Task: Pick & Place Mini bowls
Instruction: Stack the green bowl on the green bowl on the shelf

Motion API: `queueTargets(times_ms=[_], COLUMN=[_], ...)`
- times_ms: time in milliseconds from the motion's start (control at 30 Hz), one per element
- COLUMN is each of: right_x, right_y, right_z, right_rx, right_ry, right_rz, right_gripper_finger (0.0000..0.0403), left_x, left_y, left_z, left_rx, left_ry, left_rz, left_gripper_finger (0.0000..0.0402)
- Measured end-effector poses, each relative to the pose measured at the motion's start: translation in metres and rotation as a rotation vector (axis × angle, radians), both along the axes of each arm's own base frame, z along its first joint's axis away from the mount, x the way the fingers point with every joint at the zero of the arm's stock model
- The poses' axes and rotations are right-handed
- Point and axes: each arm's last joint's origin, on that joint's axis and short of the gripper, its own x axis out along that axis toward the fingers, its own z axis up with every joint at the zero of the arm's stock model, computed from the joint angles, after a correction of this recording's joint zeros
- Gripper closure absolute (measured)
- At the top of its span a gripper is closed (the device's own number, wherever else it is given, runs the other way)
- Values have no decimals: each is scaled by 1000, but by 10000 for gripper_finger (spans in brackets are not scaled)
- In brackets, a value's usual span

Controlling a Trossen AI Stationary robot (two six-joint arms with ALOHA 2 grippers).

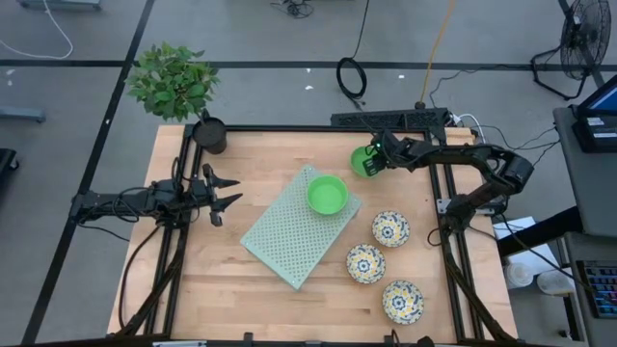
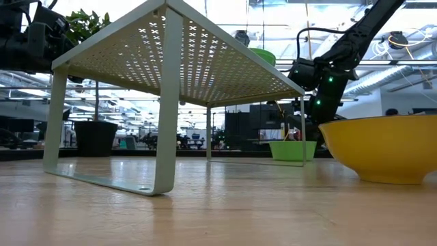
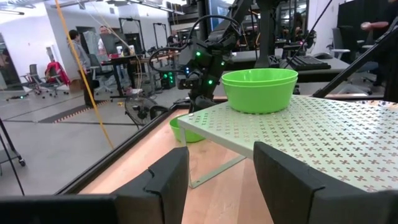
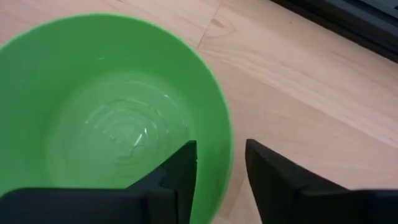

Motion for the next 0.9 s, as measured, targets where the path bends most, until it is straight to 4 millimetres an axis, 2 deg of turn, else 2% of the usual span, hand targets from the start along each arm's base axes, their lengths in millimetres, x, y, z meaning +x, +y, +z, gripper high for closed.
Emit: queueTargets(times_ms=[900], right_x=[0], right_y=[0], right_z=[0], right_rx=[-4], right_ry=[-5], right_rz=[0], right_gripper_finger=[347], left_x=[0], left_y=[0], left_z=[0], left_rx=[0], left_ry=[0], left_rz=[0], left_gripper_finger=[220])
